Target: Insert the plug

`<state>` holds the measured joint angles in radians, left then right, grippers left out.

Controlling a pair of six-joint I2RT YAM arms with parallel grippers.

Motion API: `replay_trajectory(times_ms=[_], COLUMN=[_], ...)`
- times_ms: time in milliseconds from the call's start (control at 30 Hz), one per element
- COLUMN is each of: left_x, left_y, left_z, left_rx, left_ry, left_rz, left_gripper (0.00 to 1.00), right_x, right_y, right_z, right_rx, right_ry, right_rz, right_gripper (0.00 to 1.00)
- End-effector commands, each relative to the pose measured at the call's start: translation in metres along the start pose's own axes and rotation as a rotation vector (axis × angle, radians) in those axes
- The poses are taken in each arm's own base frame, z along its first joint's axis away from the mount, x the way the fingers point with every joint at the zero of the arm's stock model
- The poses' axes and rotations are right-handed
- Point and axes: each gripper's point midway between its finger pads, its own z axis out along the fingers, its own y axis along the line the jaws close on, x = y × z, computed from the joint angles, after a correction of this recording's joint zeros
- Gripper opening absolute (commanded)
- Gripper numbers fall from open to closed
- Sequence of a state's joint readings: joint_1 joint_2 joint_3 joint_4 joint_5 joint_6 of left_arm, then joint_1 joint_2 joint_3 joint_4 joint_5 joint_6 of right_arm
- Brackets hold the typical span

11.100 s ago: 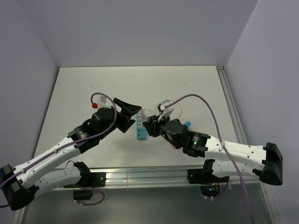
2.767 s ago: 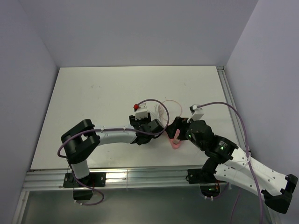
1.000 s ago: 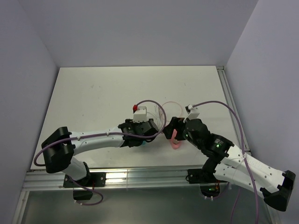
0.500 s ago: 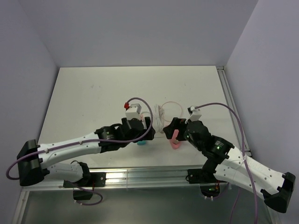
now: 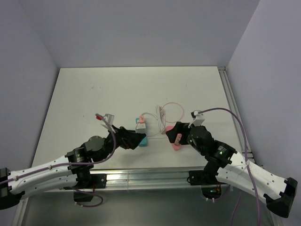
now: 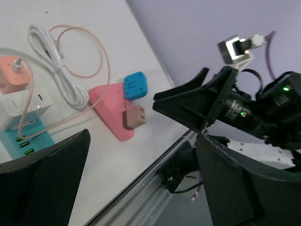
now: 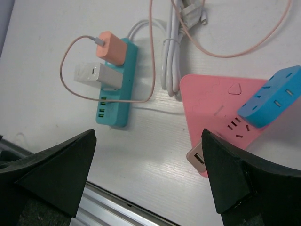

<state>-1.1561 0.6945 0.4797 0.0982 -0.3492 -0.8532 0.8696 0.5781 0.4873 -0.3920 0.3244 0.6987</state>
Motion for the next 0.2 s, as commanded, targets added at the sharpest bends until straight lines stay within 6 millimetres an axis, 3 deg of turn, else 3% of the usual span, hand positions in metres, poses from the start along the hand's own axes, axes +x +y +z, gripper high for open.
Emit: replay_trajectory(times_ms=[0,167], left_x=[-0.02,-0.017], left_y=[-0.023,-0.026], left_z=[-0.018,-0.041], left_rx=[0.196,0.34], left_ry=[-0.128,-0.169], left_rz=[-0.062,-0.124], left_gripper=[0.99,1.0], right_x=[0.001,0.009], right_y=[0.017,0.035], right_z=[0.002,0.003], right_rx=[-0.084,-0.199], right_ry=[0.007,0.03], right_rz=[0.029,0.032], right_gripper=[1.0,1.0])
